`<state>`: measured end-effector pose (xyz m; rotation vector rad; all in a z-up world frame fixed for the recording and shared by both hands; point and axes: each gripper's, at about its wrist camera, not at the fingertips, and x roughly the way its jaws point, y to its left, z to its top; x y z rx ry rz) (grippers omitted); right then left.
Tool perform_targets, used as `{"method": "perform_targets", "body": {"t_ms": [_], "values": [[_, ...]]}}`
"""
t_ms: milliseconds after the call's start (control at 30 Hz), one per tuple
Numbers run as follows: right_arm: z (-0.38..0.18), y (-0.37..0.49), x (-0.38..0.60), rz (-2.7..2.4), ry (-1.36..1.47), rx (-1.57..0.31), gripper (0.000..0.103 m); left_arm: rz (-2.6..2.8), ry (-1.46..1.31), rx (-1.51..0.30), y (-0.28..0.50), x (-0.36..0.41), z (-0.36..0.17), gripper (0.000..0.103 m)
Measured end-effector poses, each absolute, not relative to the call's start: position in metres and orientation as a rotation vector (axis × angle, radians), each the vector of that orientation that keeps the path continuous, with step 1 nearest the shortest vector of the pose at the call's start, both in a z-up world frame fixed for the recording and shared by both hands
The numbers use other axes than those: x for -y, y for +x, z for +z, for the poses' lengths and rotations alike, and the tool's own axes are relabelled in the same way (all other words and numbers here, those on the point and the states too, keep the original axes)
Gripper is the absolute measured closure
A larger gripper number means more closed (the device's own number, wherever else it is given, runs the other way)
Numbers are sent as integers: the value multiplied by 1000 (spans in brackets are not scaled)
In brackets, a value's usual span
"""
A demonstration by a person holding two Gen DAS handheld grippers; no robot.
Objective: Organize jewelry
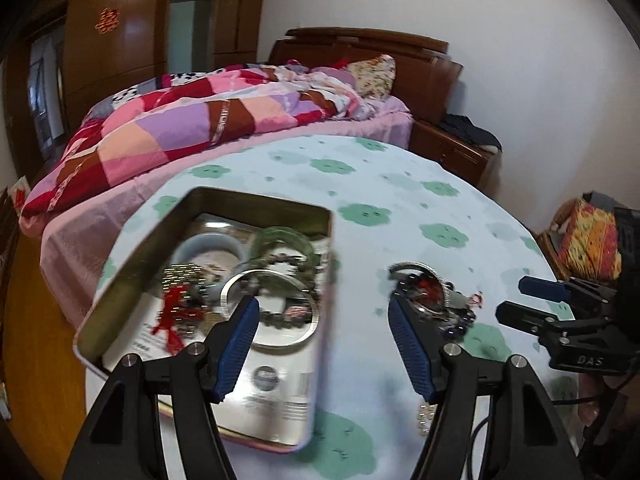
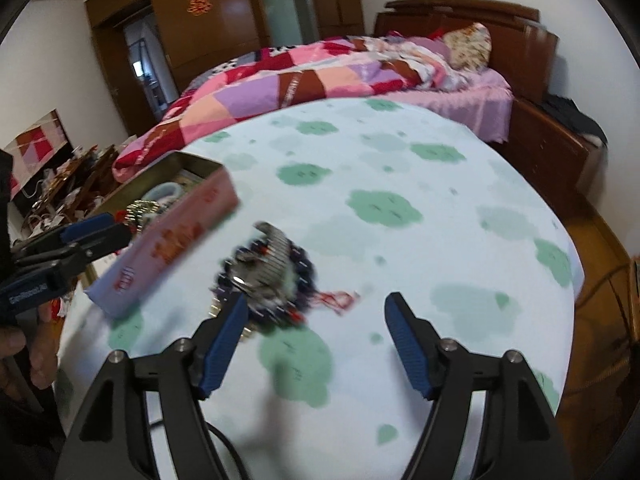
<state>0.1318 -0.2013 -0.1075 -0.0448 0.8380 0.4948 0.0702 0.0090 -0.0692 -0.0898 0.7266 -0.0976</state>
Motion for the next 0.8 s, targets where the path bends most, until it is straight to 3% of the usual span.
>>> {"method": "perform_targets", "body": {"t_ms": [467, 567, 700, 733, 800], "values": [[-105, 152, 171, 548, -55, -833, 33, -68, -48, -769, 83, 14, -82, 36], [-107, 158, 153, 560, -98, -846, 44, -70, -59, -769, 83, 12, -82, 36], [-119, 170, 139, 514, -150, -892, 67, -84, -59, -766, 82, 14, -82, 36], [-122, 172, 140, 503, -149, -897, 79, -86, -57, -765, 82, 14, -82, 36], [-122, 172, 144, 499, -149, -894, 87, -94, -58, -761, 81, 15, -82, 36]]}}
